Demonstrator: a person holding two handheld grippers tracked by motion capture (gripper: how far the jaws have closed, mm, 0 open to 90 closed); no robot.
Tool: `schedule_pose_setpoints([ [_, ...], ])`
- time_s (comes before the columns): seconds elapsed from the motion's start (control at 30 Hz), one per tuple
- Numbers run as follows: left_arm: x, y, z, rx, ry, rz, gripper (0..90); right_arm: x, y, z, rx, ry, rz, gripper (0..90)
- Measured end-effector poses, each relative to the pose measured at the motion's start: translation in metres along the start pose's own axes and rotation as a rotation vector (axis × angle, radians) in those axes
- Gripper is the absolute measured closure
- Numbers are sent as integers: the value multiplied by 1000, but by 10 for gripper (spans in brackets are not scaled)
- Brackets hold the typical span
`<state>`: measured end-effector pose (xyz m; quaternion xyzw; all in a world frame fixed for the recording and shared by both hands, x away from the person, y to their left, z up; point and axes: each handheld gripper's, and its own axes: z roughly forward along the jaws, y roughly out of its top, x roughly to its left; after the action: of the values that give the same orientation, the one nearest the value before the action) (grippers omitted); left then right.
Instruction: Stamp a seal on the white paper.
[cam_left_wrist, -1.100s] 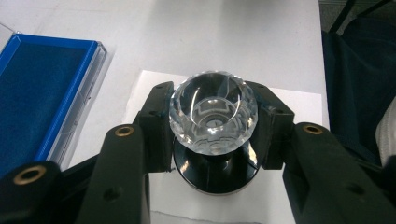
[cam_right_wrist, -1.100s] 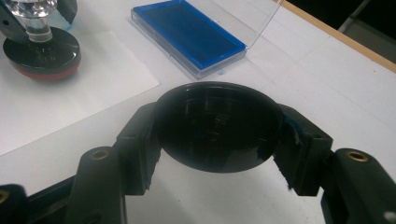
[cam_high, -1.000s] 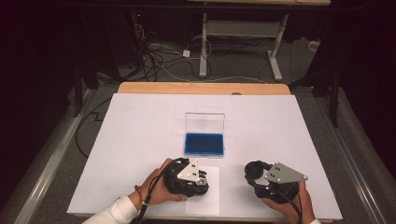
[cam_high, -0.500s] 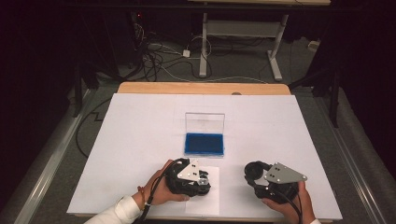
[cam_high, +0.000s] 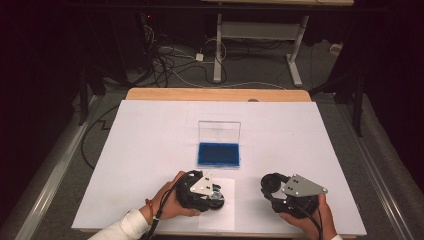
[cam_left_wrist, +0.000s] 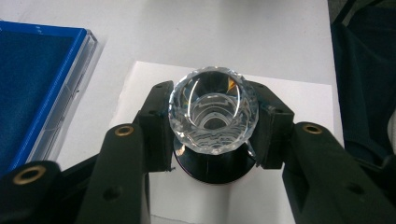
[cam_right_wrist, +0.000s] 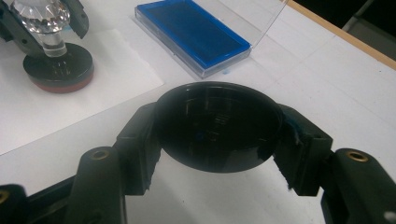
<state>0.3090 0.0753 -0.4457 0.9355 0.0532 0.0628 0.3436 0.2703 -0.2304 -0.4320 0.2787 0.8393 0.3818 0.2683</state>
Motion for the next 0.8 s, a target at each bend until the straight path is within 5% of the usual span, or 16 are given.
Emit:
schedule_pose_setpoints([
  [0.8,1,2,0,16,-14,-19,546,0,0,0,0,4,-2,385],
])
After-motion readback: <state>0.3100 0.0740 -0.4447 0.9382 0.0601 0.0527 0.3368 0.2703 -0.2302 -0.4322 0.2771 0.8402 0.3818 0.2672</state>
